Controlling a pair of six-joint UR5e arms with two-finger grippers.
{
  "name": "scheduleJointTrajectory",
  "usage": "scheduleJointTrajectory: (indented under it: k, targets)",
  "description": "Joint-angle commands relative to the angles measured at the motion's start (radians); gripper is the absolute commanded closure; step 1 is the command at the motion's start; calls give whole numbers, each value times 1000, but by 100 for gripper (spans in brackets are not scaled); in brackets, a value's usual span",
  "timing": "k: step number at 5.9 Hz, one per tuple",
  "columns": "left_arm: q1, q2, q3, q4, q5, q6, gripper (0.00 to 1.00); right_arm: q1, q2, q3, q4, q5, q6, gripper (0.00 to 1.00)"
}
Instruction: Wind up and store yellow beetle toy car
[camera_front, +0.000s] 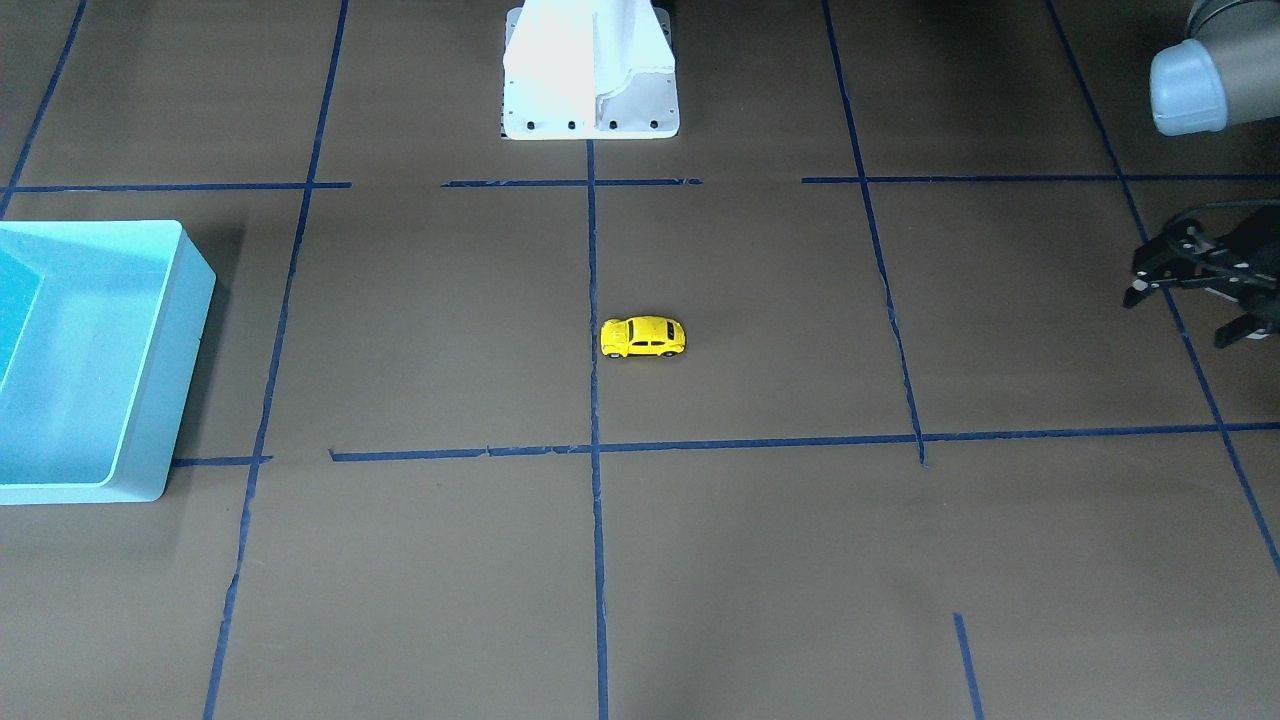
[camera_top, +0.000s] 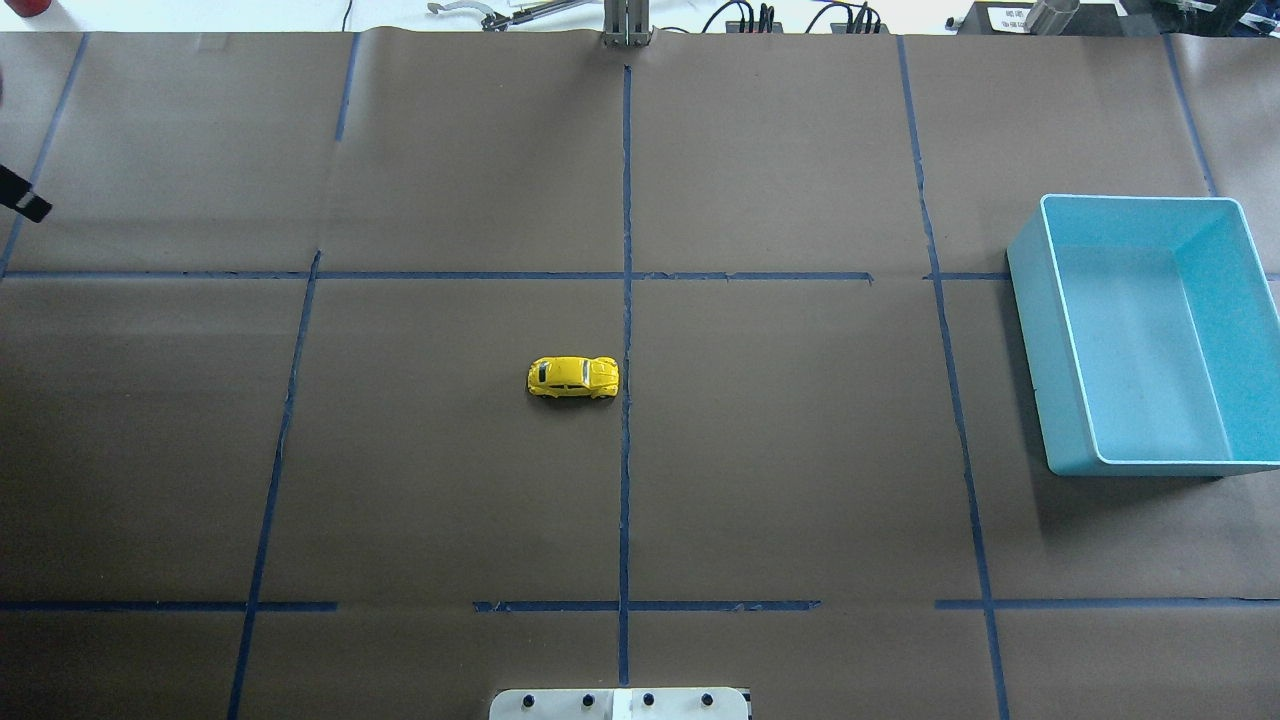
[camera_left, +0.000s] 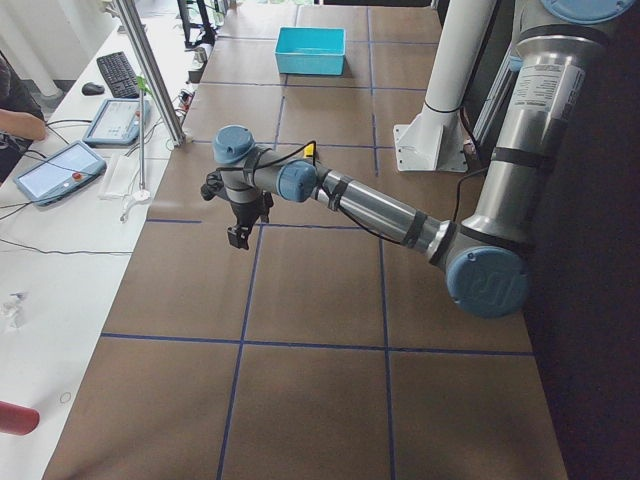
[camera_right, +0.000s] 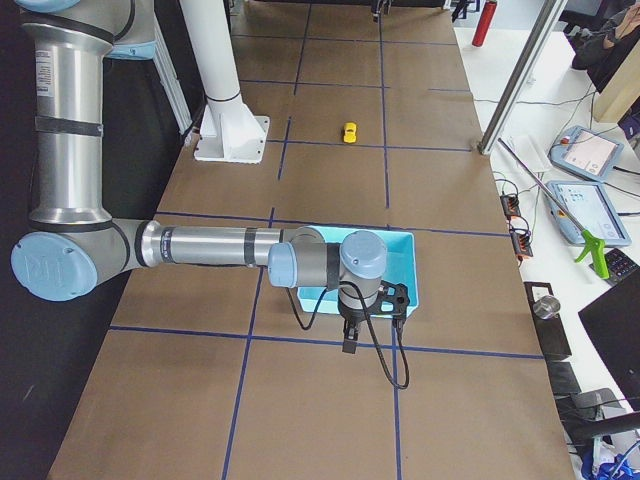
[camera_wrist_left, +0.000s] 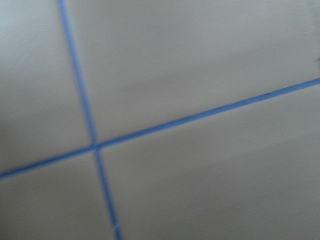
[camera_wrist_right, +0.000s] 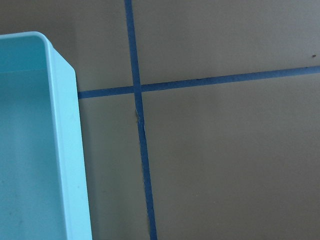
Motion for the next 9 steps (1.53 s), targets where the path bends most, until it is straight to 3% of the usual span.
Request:
scheduleJointTrajectory:
  k: [1, 5, 7, 9]
  targets:
    - [138, -118, -25, 4, 73, 1, 0, 0, 0, 1, -1, 0, 0, 0]
    - [281, -272, -34, 3, 87, 13, 0, 0, -2, 1, -1, 2, 0, 0]
    - [404, -386, -11, 160, 107, 12, 0, 0, -2, 1, -1, 2, 0, 0]
    - [469, -496, 79, 158, 103, 144, 0, 0, -2, 1, -1, 0, 0, 0]
